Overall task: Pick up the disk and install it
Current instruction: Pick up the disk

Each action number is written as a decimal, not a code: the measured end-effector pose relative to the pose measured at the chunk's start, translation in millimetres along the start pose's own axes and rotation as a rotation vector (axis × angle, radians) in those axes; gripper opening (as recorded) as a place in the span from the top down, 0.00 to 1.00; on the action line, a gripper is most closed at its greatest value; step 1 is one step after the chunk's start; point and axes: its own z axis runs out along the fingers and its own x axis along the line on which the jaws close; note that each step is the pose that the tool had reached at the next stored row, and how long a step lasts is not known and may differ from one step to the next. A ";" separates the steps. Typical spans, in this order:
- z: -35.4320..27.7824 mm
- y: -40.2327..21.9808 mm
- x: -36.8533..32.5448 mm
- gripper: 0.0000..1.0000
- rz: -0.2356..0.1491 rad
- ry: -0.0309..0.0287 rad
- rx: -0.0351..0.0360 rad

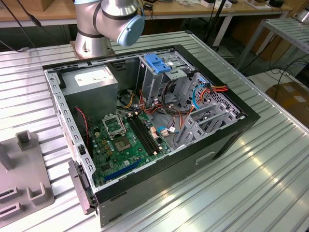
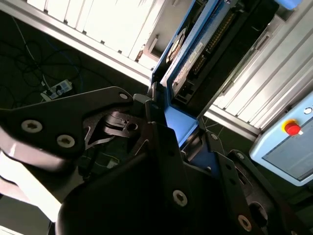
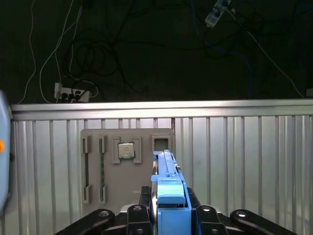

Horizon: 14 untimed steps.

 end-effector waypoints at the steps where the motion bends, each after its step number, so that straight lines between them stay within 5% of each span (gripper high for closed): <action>1: -1.2 0.0 0.0 0.63 0.000 -0.0002 0.0000; 14: -23.7 -0.1 0.3 0.63 0.000 -0.0002 -0.0013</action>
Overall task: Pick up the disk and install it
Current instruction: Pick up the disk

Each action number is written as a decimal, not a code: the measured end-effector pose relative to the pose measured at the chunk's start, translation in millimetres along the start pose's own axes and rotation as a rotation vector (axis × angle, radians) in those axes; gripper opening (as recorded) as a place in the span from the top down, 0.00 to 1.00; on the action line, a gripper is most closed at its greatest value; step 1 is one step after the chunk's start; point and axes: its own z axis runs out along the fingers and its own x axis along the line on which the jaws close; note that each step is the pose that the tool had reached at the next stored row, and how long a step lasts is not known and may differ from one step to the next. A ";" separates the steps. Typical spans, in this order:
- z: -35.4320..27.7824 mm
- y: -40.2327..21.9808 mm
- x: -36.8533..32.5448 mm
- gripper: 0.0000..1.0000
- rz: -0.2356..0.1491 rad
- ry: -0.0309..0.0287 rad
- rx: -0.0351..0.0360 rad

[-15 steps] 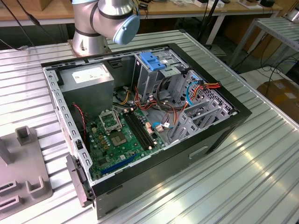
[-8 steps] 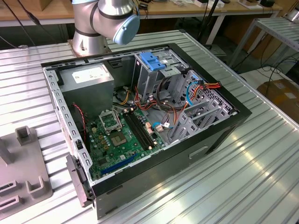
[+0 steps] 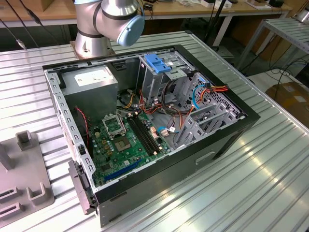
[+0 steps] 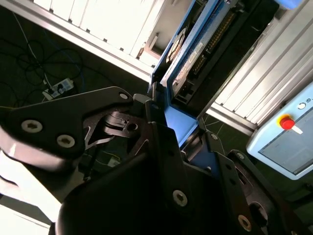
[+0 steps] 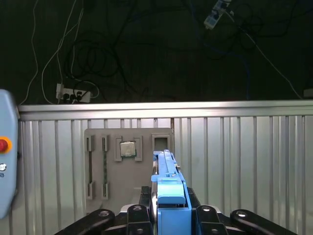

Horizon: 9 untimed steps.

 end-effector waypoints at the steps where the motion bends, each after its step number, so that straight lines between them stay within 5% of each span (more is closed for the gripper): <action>1: -1.7 0.0 0.0 0.63 0.000 0.0000 -0.0002; 9: -16.1 0.0 0.2 0.63 0.000 0.0000 -0.0015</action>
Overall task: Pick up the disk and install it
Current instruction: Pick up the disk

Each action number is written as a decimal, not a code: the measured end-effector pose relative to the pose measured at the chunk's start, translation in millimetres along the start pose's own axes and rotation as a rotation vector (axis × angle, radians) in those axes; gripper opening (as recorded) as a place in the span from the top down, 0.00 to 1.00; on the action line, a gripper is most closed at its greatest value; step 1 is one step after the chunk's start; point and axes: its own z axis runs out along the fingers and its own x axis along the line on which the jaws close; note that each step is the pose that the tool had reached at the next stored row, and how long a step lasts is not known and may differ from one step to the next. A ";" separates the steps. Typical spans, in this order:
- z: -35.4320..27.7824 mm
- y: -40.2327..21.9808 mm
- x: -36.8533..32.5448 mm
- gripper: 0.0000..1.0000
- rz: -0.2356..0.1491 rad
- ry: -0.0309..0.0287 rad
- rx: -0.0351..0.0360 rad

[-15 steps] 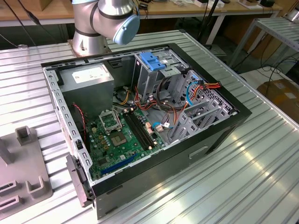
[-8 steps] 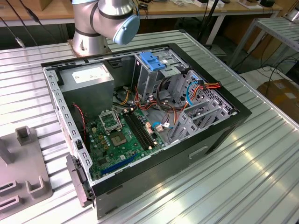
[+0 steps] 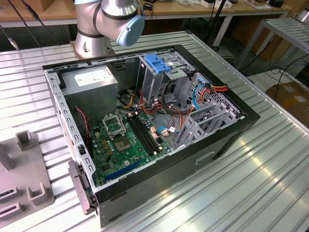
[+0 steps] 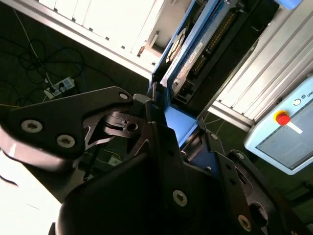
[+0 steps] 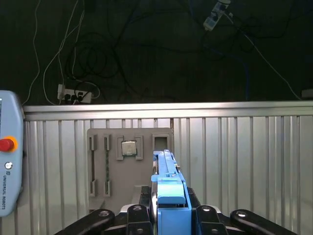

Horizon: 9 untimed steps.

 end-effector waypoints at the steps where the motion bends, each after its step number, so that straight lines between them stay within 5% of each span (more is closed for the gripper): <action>1: -0.2 0.0 0.0 0.63 0.000 -0.0001 0.0000; 9: -0.2 -2.2 0.0 0.63 0.000 -0.0004 -0.0001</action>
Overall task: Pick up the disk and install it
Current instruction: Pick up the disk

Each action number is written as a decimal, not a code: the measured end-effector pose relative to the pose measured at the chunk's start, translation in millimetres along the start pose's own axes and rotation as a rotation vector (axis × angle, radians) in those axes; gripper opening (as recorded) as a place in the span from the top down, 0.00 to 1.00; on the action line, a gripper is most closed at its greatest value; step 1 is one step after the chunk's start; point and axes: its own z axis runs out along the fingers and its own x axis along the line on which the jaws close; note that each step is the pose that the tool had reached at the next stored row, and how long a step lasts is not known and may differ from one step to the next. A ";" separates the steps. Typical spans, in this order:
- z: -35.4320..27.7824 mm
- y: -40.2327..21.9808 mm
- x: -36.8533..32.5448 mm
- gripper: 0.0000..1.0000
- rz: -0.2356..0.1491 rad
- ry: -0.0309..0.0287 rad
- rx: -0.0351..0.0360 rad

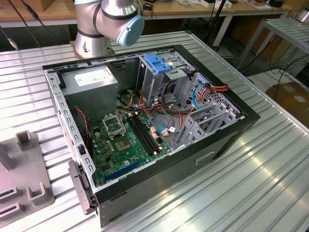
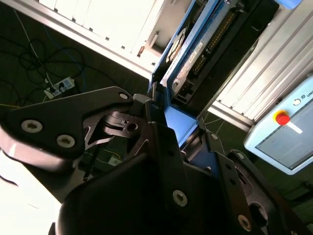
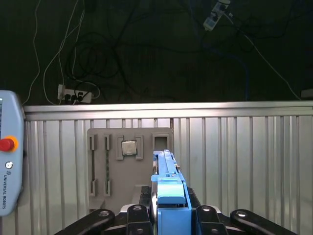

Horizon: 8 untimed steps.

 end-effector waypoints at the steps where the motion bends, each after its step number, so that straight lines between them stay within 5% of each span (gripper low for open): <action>1: 0.0 -1.9 -0.1 0.63 0.000 0.0000 0.0000; 8: 0.0 -15.9 -0.4 0.63 0.000 0.0000 0.0000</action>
